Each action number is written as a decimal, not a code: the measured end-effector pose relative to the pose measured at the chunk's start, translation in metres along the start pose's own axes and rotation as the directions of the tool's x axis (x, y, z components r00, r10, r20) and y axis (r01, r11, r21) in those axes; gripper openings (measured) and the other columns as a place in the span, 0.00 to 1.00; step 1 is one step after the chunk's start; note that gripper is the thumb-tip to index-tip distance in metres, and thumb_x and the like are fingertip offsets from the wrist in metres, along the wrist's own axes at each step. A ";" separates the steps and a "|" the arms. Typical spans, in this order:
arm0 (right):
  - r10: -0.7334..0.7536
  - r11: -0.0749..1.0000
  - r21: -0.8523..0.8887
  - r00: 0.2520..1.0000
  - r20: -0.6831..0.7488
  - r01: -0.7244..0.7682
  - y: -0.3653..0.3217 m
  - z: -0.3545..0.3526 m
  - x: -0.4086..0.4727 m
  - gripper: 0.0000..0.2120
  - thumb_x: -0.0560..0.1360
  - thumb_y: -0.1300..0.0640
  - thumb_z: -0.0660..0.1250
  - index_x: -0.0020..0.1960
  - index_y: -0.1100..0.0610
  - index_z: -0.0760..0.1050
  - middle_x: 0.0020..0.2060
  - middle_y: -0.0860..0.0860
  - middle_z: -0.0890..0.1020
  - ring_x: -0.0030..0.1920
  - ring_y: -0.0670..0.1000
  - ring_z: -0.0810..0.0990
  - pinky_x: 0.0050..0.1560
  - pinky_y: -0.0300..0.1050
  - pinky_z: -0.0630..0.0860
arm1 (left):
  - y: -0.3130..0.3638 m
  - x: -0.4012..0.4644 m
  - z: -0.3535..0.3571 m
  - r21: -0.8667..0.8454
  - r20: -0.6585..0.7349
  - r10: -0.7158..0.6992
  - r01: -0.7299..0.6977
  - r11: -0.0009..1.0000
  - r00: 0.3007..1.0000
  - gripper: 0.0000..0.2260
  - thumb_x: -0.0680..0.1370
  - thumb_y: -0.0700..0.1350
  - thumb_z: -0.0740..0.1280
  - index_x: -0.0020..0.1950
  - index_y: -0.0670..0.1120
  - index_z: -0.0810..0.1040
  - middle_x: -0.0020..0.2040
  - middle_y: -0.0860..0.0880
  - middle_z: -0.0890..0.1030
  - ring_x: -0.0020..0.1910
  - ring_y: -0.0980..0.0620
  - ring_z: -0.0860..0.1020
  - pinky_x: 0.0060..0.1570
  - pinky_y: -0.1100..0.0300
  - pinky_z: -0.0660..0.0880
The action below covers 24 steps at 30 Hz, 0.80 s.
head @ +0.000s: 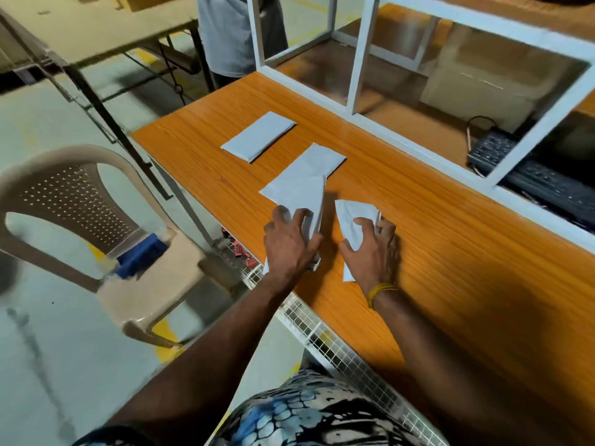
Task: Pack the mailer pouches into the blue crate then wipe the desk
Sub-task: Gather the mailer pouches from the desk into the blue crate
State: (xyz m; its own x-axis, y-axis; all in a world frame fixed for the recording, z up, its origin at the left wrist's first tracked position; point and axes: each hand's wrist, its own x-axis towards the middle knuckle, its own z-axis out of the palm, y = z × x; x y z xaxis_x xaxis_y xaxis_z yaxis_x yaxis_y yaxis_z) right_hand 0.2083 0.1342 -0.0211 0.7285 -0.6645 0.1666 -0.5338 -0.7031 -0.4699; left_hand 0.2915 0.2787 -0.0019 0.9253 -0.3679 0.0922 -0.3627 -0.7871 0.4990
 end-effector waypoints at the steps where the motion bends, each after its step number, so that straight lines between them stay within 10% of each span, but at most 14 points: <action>1: -0.011 1.000 0.021 0.999 -0.038 0.012 0.001 -0.008 -0.010 0.21 0.68 0.45 0.70 0.60 0.45 0.74 0.60 0.56 0.71 0.56 0.61 0.74 0.51 0.55 0.75 | 0.002 -0.012 -0.004 -0.020 -0.017 0.017 -0.018 1.000 1.000 0.23 0.74 0.62 0.63 0.66 0.55 0.70 0.68 0.42 0.64 0.59 0.37 0.71 0.55 0.47 0.72; 24: 0.014 0.999 0.048 0.871 -0.491 0.012 0.098 -0.238 -0.252 0.17 0.71 0.49 0.69 0.60 0.48 0.78 0.61 0.51 0.75 0.59 0.55 0.75 0.57 0.48 0.73 | 0.161 -0.263 -0.037 -0.464 -0.167 0.376 -0.408 0.786 0.912 0.17 0.71 0.58 0.65 0.58 0.56 0.79 0.61 0.49 0.73 0.61 0.49 0.70 0.55 0.49 0.73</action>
State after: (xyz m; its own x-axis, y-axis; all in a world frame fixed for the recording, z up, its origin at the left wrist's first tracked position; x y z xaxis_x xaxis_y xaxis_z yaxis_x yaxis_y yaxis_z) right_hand -0.1300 0.1728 0.0978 0.4161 -0.7128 0.5646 -0.5040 -0.6976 -0.5093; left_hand -0.0058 0.2670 0.0860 0.7259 -0.5485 0.4150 -0.6114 -0.2382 0.7546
